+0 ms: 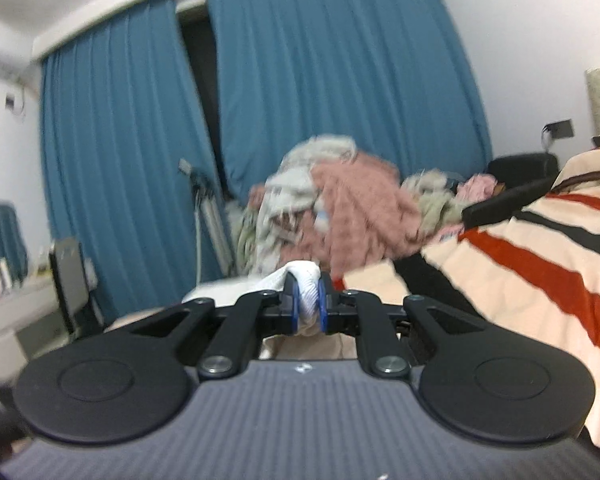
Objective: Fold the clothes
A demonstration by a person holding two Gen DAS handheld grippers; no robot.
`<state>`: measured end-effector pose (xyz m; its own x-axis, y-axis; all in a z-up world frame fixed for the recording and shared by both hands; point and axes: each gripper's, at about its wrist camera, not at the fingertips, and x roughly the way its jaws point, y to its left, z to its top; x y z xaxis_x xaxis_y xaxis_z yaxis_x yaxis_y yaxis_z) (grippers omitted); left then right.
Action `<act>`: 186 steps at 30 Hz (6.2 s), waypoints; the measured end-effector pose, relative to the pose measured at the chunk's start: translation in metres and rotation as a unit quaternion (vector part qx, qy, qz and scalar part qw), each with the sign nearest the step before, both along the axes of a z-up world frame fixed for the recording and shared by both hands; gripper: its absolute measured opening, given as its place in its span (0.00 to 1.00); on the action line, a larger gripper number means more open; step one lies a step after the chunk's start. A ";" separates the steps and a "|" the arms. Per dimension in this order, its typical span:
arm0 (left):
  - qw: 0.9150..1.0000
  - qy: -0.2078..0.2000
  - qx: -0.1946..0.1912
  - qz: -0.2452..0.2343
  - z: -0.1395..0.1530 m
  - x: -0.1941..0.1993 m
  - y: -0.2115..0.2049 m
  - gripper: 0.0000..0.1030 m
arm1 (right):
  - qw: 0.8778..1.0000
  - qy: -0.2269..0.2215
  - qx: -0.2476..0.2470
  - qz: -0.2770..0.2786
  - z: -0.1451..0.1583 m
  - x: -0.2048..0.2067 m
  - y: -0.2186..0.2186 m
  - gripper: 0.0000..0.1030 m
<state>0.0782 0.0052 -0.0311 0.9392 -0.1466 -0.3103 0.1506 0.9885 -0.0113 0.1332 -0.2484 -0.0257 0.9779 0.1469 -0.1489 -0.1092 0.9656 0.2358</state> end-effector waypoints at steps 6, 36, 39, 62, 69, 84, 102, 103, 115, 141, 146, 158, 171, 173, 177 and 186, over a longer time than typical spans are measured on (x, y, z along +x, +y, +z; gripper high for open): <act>1.000 0.023 0.011 0.003 0.034 -0.022 0.034 0.02 | 0.990 0.110 -0.015 0.092 -0.011 -0.010 0.023 0.13; 0.990 0.140 -0.019 0.000 -0.027 0.109 0.097 0.56 | 0.988 0.145 -0.041 -0.037 -0.047 0.035 0.037 0.76; 0.992 0.125 0.004 0.008 -0.016 0.091 0.095 0.73 | 0.989 0.141 -0.052 -0.014 -0.045 0.030 0.043 0.76; 0.971 0.200 0.115 0.057 -0.039 0.078 0.070 0.95 | 0.980 0.157 -0.122 -0.027 -0.070 0.032 0.074 0.76; 0.984 0.154 0.086 0.027 -0.008 0.014 0.072 1.00 | 0.986 0.121 -0.100 -0.055 -0.059 0.025 0.062 0.76; 0.972 0.079 0.213 0.064 -0.062 0.053 -0.008 1.00 | 0.991 0.067 -0.074 -0.086 -0.044 0.006 0.049 0.76; 0.980 0.070 0.066 0.173 -0.022 0.034 0.048 1.00 | 0.972 0.186 -0.037 -0.139 -0.069 0.006 0.036 0.76; 0.981 0.072 0.060 0.170 -0.020 0.031 0.049 1.00 | 0.974 0.163 -0.037 -0.155 -0.064 0.001 0.035 0.76; 0.986 0.095 0.086 0.109 -0.034 0.028 0.023 1.00 | 0.981 -0.004 -0.084 -0.172 -0.030 -0.031 0.050 0.76; 0.971 0.051 0.000 0.232 0.007 -0.067 0.053 1.00 | 0.979 0.062 -0.051 -0.188 -0.045 -0.065 0.042 0.76; 0.966 0.006 -0.047 0.254 0.060 -0.103 0.060 1.00 | 0.979 -0.023 -0.079 -0.186 0.009 -0.099 0.049 0.76; 0.947 -0.179 -0.084 0.252 0.359 -0.183 0.048 1.00 | 0.970 -0.191 -0.048 -0.141 0.294 -0.163 0.026 0.76; 0.945 -0.219 -0.023 0.240 0.556 -0.143 0.014 1.00 | 0.959 -0.220 -0.104 -0.144 0.466 -0.131 0.004 0.82; 0.950 -0.203 -0.022 0.237 0.548 -0.106 0.011 1.00 | 0.962 -0.203 -0.120 -0.141 0.462 -0.105 0.003 0.82; 0.960 -0.154 -0.016 0.235 0.502 -0.003 0.003 1.00 | 0.969 -0.151 -0.139 -0.140 0.426 -0.031 -0.003 0.82; 0.971 -0.033 0.003 0.238 0.345 0.263 0.013 1.00 | 0.979 -0.030 -0.137 -0.145 0.263 0.197 0.008 0.81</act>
